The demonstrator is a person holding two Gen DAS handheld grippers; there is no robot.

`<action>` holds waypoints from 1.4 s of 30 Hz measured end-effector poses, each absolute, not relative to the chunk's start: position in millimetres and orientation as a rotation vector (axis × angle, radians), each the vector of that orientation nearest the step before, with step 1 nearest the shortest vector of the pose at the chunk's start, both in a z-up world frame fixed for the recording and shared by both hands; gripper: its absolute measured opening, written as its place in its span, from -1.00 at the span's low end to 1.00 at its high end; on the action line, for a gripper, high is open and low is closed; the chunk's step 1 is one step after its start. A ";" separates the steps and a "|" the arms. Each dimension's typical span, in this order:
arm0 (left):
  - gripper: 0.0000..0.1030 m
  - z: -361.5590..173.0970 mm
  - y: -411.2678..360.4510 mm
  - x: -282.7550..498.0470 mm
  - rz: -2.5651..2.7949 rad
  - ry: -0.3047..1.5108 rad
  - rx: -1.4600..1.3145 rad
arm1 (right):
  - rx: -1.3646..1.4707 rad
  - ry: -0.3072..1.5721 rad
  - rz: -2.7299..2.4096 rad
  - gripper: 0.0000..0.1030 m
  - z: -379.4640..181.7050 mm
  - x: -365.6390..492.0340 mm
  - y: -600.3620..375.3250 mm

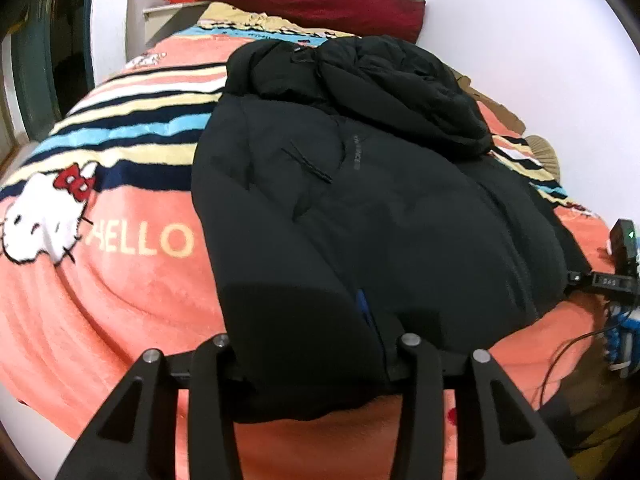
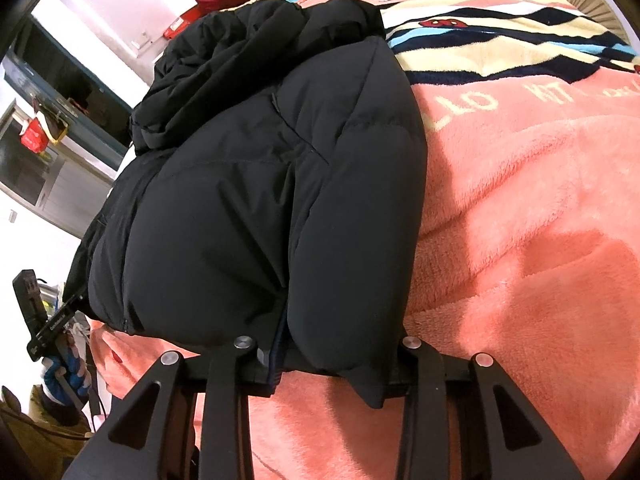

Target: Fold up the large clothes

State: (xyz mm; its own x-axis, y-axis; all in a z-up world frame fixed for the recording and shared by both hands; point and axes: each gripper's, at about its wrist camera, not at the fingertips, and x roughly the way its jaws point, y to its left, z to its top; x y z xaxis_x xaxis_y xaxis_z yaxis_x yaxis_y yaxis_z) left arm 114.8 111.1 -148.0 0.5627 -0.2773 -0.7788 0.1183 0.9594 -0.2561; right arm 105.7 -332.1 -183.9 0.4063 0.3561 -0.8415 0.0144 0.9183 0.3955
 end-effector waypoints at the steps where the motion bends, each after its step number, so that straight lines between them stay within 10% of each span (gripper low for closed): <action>1: -0.23 -147.7 112.4 115.5 -0.243 0.949 -0.198 | 0.379 1.130 0.223 -0.33 -182.6 104.3 -333.2; 35: -0.22 -171.1 180.1 131.7 -0.410 1.090 -0.660 | 0.606 1.185 0.351 0.15 -182.5 114.1 -356.9; 42: -0.43 -165.8 160.5 130.7 -0.388 1.105 -0.551 | 0.552 1.208 0.329 -0.43 -185.1 113.1 -350.3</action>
State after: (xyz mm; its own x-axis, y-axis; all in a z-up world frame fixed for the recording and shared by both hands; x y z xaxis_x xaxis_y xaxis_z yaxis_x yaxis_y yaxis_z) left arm 130.7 160.5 -165.8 0.4053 -0.5523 -0.7285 0.0240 0.8031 -0.5954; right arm 113.1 -350.3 -185.1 0.3308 0.5201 -0.7874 0.0486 0.8239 0.5647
